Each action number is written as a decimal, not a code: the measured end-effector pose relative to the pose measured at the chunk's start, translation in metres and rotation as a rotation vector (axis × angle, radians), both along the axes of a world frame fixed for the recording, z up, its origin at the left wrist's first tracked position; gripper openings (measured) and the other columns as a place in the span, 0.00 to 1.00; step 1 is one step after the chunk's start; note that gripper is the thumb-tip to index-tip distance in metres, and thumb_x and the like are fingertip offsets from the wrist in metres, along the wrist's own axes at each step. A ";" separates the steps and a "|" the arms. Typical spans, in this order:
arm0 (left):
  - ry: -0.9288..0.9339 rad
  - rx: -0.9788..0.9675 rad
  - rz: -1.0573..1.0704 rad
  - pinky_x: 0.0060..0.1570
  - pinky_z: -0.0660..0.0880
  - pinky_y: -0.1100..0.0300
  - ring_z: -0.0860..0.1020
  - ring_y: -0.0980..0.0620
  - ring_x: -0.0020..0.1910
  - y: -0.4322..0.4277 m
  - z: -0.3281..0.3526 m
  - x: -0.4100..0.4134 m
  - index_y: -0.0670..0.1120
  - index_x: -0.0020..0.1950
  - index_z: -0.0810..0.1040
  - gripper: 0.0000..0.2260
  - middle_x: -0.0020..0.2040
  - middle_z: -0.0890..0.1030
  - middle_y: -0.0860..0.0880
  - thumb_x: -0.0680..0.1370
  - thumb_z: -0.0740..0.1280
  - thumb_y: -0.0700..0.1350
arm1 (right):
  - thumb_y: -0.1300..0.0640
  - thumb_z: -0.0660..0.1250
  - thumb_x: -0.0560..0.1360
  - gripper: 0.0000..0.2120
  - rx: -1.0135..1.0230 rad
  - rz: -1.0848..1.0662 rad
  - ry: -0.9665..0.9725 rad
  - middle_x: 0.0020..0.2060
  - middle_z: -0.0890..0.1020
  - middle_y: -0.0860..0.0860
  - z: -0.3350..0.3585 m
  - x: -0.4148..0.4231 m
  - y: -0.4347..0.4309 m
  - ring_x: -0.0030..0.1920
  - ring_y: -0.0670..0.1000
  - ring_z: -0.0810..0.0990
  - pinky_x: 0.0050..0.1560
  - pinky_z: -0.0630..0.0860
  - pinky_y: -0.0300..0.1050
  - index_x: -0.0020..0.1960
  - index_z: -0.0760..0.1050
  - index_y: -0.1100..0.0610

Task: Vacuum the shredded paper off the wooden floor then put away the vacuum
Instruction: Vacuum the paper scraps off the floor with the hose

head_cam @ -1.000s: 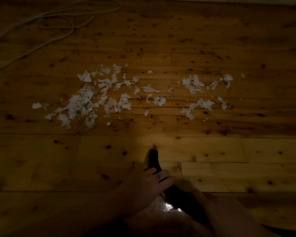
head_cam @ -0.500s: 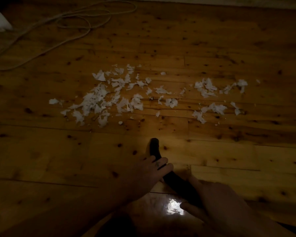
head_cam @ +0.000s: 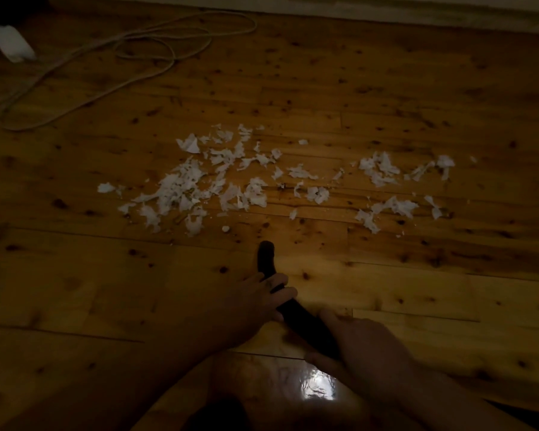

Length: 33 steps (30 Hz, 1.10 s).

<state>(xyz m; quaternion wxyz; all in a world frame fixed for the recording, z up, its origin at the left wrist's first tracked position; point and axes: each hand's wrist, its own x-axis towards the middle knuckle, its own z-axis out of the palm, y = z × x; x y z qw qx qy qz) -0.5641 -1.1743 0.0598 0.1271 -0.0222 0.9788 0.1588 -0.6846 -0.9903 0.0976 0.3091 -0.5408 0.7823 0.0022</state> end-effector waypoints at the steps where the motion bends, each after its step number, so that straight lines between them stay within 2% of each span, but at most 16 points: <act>1: -0.051 0.000 0.001 0.51 0.69 0.54 0.70 0.47 0.60 -0.001 0.004 -0.002 0.53 0.71 0.60 0.18 0.72 0.59 0.51 0.82 0.58 0.52 | 0.32 0.57 0.76 0.24 -0.023 0.001 0.000 0.55 0.80 0.48 -0.002 -0.001 -0.001 0.54 0.52 0.80 0.44 0.68 0.45 0.64 0.61 0.46; 4: -0.119 -0.018 0.006 0.51 0.70 0.52 0.69 0.47 0.60 -0.001 0.014 -0.008 0.52 0.71 0.60 0.21 0.72 0.61 0.51 0.81 0.57 0.58 | 0.32 0.57 0.75 0.25 -0.036 0.012 0.003 0.55 0.81 0.49 -0.001 -0.003 -0.005 0.54 0.53 0.79 0.47 0.71 0.46 0.65 0.61 0.45; 8: -0.130 -0.058 0.028 0.45 0.66 0.55 0.71 0.47 0.57 -0.005 0.018 -0.007 0.50 0.69 0.62 0.19 0.70 0.64 0.50 0.81 0.58 0.56 | 0.32 0.58 0.76 0.25 -0.062 0.036 0.000 0.54 0.81 0.49 -0.001 -0.003 -0.015 0.52 0.52 0.80 0.45 0.70 0.45 0.65 0.62 0.46; 15: -0.150 -0.022 0.114 0.54 0.73 0.50 0.72 0.48 0.58 -0.018 0.016 0.005 0.52 0.68 0.63 0.18 0.70 0.64 0.52 0.81 0.59 0.56 | 0.32 0.58 0.76 0.25 -0.069 0.079 0.009 0.51 0.81 0.48 -0.002 0.002 -0.035 0.49 0.52 0.80 0.44 0.72 0.45 0.64 0.62 0.47; 20: -0.179 0.036 0.155 0.56 0.72 0.48 0.70 0.48 0.60 -0.025 0.017 0.014 0.52 0.68 0.64 0.17 0.70 0.63 0.52 0.81 0.59 0.55 | 0.33 0.58 0.76 0.24 -0.080 0.082 0.012 0.52 0.81 0.49 -0.002 0.009 -0.044 0.51 0.54 0.80 0.46 0.73 0.46 0.63 0.63 0.48; 25: -0.183 0.022 0.172 0.56 0.67 0.55 0.69 0.48 0.61 -0.030 0.017 0.022 0.52 0.69 0.62 0.18 0.72 0.61 0.53 0.81 0.59 0.55 | 0.33 0.58 0.76 0.23 -0.071 0.106 0.012 0.51 0.81 0.49 -0.003 0.014 -0.053 0.50 0.54 0.80 0.46 0.75 0.48 0.61 0.63 0.49; 28: -0.180 0.027 0.179 0.52 0.64 0.56 0.70 0.47 0.59 -0.034 0.019 0.027 0.53 0.70 0.61 0.21 0.72 0.61 0.53 0.80 0.58 0.58 | 0.33 0.58 0.76 0.24 -0.075 0.112 0.013 0.51 0.81 0.50 -0.004 0.018 -0.057 0.49 0.54 0.80 0.46 0.74 0.47 0.62 0.63 0.49; 33: -0.172 0.000 0.186 0.50 0.65 0.56 0.71 0.47 0.58 -0.037 0.016 0.041 0.55 0.73 0.59 0.27 0.72 0.60 0.52 0.78 0.55 0.66 | 0.33 0.57 0.77 0.24 -0.081 0.134 0.034 0.53 0.81 0.50 -0.005 0.030 -0.063 0.50 0.54 0.80 0.41 0.69 0.46 0.63 0.62 0.49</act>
